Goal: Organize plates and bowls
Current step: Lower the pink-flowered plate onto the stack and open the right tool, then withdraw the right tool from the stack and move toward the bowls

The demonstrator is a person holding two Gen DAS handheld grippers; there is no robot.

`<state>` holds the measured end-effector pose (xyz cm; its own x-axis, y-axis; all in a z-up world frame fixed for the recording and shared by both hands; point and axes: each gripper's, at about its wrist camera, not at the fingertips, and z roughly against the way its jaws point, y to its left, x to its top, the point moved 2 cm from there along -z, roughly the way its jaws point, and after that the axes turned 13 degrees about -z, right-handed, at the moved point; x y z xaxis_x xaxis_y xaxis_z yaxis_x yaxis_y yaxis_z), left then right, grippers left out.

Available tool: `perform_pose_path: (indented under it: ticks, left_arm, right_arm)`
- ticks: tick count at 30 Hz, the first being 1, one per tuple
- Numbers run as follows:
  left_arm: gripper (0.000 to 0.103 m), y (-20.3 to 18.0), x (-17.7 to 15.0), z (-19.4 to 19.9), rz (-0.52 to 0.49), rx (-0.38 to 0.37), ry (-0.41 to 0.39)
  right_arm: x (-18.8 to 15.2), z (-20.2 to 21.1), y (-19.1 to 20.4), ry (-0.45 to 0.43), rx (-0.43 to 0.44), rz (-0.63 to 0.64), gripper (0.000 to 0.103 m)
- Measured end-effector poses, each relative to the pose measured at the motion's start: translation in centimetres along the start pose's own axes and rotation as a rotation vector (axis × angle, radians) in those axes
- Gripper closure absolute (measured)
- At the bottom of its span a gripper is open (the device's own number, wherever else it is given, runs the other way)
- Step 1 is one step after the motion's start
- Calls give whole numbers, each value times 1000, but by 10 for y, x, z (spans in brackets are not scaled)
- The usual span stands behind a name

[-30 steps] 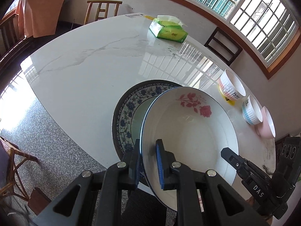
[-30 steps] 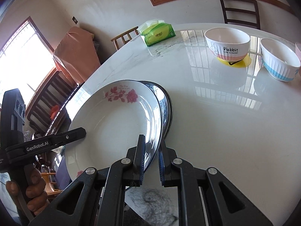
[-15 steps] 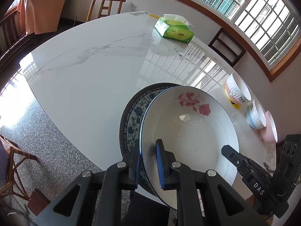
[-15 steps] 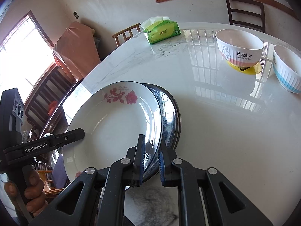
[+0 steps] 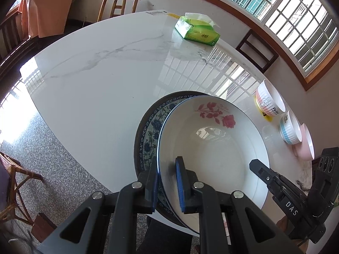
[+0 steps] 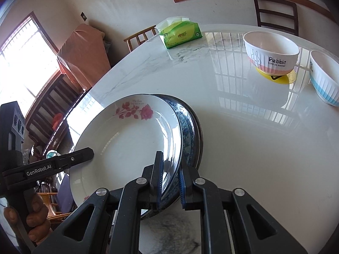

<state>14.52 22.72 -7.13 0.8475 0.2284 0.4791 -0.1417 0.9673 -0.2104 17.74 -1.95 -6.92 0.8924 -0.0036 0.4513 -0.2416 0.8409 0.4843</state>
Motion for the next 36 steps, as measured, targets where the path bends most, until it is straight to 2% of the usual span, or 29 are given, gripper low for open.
perform_pose_path:
  ticks: [23, 25, 31, 36]
  left_arm:
    - [88, 7, 0, -3, 8, 23, -3]
    - [88, 8, 1, 0, 4, 38, -16]
    - [88, 3, 6, 27, -40, 86, -124]
    - [88, -7, 4, 34, -65, 59, -131]
  right_arm:
    - [1, -13, 2, -1, -20, 19, 89]
    - [1, -14, 2, -2, -20, 20, 89]
    - [1, -14, 4, -18, -30, 32, 89]
    - [1, -12, 8, -78, -75, 73, 87]
